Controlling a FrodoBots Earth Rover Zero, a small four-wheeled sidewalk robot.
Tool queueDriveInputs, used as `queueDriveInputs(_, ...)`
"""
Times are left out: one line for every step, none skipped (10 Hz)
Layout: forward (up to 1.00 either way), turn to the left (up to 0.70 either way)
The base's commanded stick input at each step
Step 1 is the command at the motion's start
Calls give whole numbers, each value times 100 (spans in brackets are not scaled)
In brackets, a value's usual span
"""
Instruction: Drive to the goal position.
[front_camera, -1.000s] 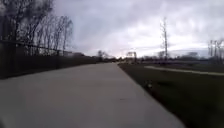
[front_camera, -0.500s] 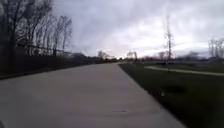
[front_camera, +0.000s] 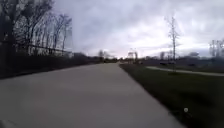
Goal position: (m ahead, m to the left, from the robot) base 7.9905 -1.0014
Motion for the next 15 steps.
queueDriveInputs(100, 0)
queueDriveInputs(100, 0)
queueDriveInputs(100, -2)
queueDriveInputs(100, -14)
queueDriveInputs(100, -28)
queueDriveInputs(100, -40)
queueDriveInputs(100, -40)
queueDriveInputs(100, -15)
queueDriveInputs(100, 0)
queueDriveInputs(100, 0)
queueDriveInputs(100, 0)
queueDriveInputs(100, 0)
queueDriveInputs(100, 0)
queueDriveInputs(100, 0)
queueDriveInputs(100, 0)
